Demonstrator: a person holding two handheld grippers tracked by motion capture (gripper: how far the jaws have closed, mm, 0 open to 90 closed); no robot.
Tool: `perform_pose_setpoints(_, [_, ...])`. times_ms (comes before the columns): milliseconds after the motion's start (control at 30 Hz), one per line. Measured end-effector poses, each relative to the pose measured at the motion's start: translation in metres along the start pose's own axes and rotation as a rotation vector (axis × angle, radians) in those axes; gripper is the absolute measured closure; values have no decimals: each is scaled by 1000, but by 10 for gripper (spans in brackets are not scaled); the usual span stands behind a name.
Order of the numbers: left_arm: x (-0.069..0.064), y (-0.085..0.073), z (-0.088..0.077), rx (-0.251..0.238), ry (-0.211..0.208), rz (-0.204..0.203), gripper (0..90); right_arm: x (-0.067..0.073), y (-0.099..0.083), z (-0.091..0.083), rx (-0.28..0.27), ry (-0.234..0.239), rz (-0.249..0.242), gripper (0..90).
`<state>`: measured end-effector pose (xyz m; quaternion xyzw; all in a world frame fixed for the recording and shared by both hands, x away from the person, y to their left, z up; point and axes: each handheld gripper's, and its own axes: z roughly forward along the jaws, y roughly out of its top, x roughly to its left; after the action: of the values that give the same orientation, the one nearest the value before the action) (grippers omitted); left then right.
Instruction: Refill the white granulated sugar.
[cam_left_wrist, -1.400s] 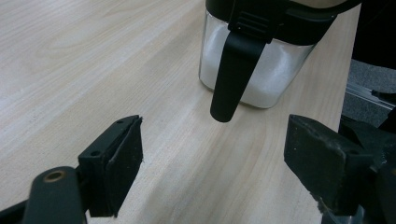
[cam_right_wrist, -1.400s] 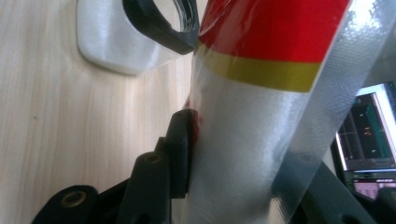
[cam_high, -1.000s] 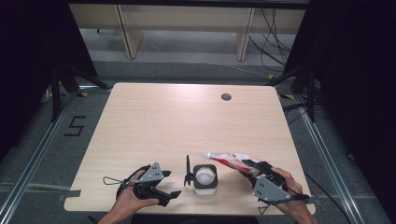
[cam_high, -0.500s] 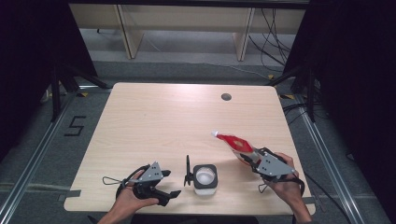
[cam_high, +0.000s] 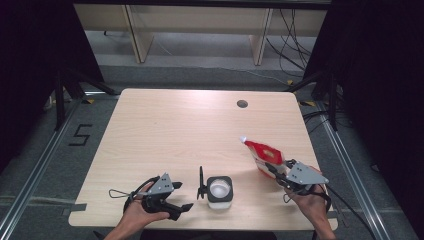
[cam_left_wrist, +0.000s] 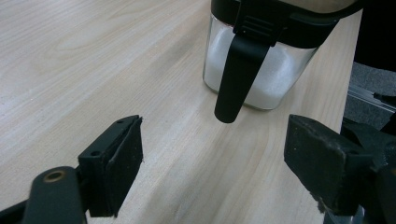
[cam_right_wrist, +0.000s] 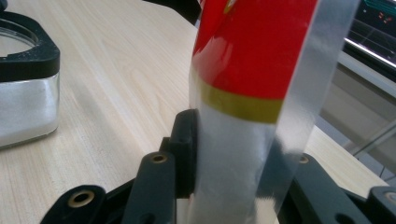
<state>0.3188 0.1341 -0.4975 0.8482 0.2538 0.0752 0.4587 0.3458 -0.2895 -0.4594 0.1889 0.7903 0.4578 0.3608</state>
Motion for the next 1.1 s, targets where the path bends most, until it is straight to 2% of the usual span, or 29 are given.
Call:
perform_pose_setpoints(100, [-1,0,0,-4,-3,-2,192,-2,-3,-4,-7,-23,57,690])
perform_pose_setpoints(167, [0,0,1,-17,5,10,192,-2,-4,-7,-5,-20,77,693])
perform_pose_setpoints(200, [-1,0,1,-19,5,2,193,-3,-5,-9,0,-18,79,694])
perform_pose_setpoints(267, [0,0,0,-15,8,15,193,-1,-5,-11,-3,-28,94,694])
perform_pose_setpoints(300, [-2,0,0,-21,10,-22,193,-1,-6,-13,1,-37,98,694])
perform_pose_setpoints(400, [-1,0,0,-15,8,-9,192,1,-7,-16,-1,-45,118,694])
perform_pose_setpoints(467, [-2,0,0,-16,12,-16,193,0,-8,-20,7,-47,119,693])
perform_pose_setpoints(533, [-2,0,0,-18,13,-16,192,1,-10,-22,-1,-62,151,689])
perform_pose_setpoints(567, [-2,0,0,-18,13,-17,192,0,-11,-22,-11,-74,144,686])
perform_pose_setpoints(600, [-2,0,0,-15,13,-17,192,-1,-12,-24,-6,-68,143,681])
perform_pose_setpoints(733, [-2,0,0,-14,11,-10,192,-1,-14,-28,2,-78,170,670])
perform_pose_setpoints(833, [-2,-1,1,-19,9,-7,193,1,-15,-29,-5,-102,190,662])
perform_pose_setpoints(933, [-2,-1,1,-20,9,-19,192,0,-16,-31,0,-99,189,651])
perform_pose_setpoints(1033, [-2,-1,0,-14,12,-12,193,0,-16,-32,3,-100,190,640])
perform_pose_setpoints(1100, [-2,0,0,-17,8,-21,193,0,-16,-32,8,-103,196,603])
